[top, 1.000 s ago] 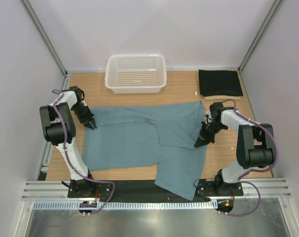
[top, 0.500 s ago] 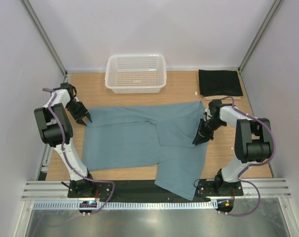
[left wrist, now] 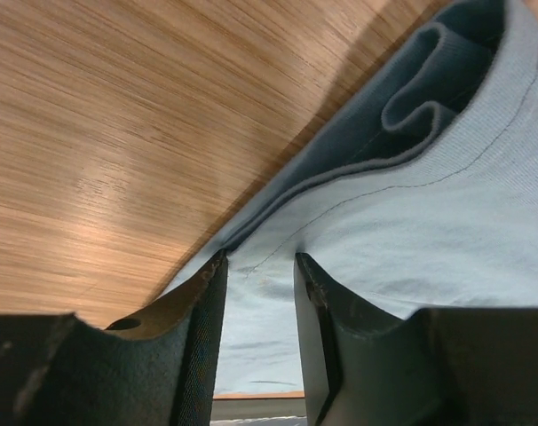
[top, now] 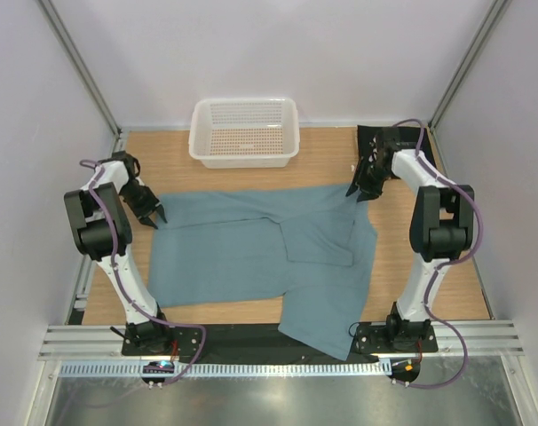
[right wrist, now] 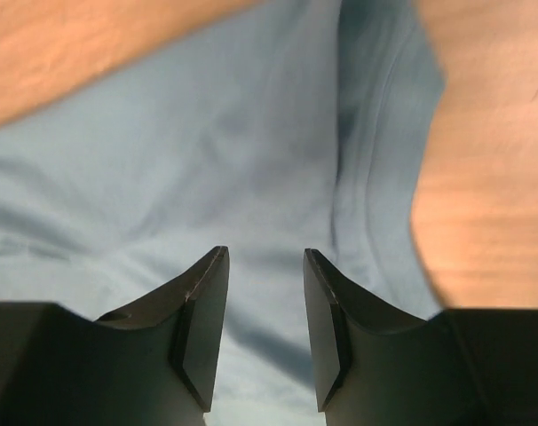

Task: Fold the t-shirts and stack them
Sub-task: Fold the tshirt

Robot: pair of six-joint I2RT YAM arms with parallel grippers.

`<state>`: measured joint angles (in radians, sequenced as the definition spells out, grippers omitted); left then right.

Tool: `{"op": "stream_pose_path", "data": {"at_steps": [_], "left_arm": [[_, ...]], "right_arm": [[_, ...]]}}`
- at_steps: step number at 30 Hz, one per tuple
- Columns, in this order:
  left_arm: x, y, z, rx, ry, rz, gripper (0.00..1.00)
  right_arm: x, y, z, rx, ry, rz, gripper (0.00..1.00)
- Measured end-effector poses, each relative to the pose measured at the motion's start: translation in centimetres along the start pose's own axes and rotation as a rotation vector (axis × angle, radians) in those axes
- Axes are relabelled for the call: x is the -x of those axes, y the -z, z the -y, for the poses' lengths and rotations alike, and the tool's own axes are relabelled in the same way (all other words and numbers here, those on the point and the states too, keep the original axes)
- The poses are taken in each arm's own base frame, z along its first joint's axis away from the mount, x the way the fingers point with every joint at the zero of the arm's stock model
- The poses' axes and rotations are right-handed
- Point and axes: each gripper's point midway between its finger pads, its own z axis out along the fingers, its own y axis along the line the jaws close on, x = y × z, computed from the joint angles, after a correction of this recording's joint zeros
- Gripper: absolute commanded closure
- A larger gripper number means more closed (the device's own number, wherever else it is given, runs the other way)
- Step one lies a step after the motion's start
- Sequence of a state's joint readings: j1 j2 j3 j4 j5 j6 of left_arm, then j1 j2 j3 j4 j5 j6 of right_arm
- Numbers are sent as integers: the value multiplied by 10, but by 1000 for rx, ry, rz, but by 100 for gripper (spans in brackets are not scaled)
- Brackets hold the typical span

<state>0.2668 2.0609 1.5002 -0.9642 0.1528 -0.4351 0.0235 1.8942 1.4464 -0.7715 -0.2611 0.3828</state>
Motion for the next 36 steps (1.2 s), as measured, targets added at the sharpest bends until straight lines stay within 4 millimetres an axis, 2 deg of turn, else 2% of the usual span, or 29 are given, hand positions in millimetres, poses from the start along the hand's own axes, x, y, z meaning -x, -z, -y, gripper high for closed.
{"op": "stream_pose_path", "data": {"at_steps": [2,3,8,11,14,17,19,21,26,30,33,36], "left_arm": [[0,0,-1,3,-1,0,59],[0,0,0,2,-1,1,53],[6,6,2,-2,-4,28,42],[24,19,9,-14,-11,89,42],[53,41,24,-51,-26,183,43],[85,53,40,-89,-41,258,49],[102,50,49,-112,-48,276,51],[110,41,53,-119,-50,269,53],[105,11,50,-112,-41,187,54],[97,6,51,-126,-45,157,54],[90,2,51,-139,-50,130,63],[86,-1,53,-147,-59,115,67]], "right_arm": [[20,-13,4,-25,4,23,55],[27,-19,7,-41,2,27,55],[62,-34,22,-85,-9,60,55],[82,-35,26,-96,-10,91,54],[97,-33,28,-102,-5,117,55],[106,-32,25,-97,8,131,55],[111,-33,24,-93,15,135,56],[114,-36,24,-91,17,134,57],[112,-43,27,-93,11,111,57],[110,-46,28,-92,10,98,57],[108,-47,28,-90,9,88,57],[107,-48,28,-91,8,86,57]]}}
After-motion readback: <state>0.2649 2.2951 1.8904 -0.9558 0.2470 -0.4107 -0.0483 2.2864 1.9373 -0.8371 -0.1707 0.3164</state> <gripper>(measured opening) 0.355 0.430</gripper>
